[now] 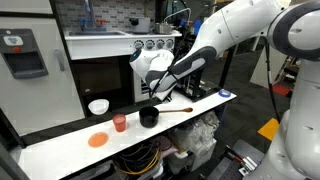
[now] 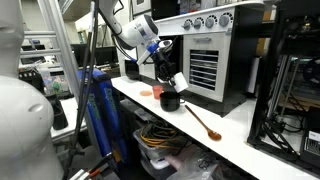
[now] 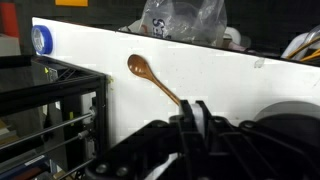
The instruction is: Take the white mug and pour its contents into the black bowl, then use the wooden spoon to stir the contents in the black bowl
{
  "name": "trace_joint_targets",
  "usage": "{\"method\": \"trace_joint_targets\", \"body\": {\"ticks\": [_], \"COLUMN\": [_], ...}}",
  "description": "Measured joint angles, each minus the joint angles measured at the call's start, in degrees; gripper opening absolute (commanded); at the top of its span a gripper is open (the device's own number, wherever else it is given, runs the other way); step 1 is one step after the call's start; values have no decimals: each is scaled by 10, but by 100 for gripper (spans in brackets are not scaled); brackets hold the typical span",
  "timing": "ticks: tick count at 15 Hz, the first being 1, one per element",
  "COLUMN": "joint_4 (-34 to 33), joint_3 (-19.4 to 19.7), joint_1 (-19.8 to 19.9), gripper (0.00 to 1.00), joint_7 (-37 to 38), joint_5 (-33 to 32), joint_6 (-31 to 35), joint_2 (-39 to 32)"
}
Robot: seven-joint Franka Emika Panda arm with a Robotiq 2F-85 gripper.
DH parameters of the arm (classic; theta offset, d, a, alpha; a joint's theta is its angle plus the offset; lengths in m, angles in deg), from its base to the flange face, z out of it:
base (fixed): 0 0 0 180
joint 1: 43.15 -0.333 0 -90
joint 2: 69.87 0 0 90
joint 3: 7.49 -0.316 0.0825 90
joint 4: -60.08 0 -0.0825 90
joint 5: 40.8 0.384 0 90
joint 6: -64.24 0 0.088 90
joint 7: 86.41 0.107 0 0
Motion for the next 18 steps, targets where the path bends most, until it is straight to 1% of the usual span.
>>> {"method": "trace_joint_targets", "body": {"ticks": [9,18], "joint_4": [-62,-111], "joint_3": [0,-1], "joint_1": [-35,-61], "gripper": [2,2], "joint_7": [17,17], "joint_5": [-53,-114], "joint_6": [-52,-115], "joint_2": [-74,-126]}}
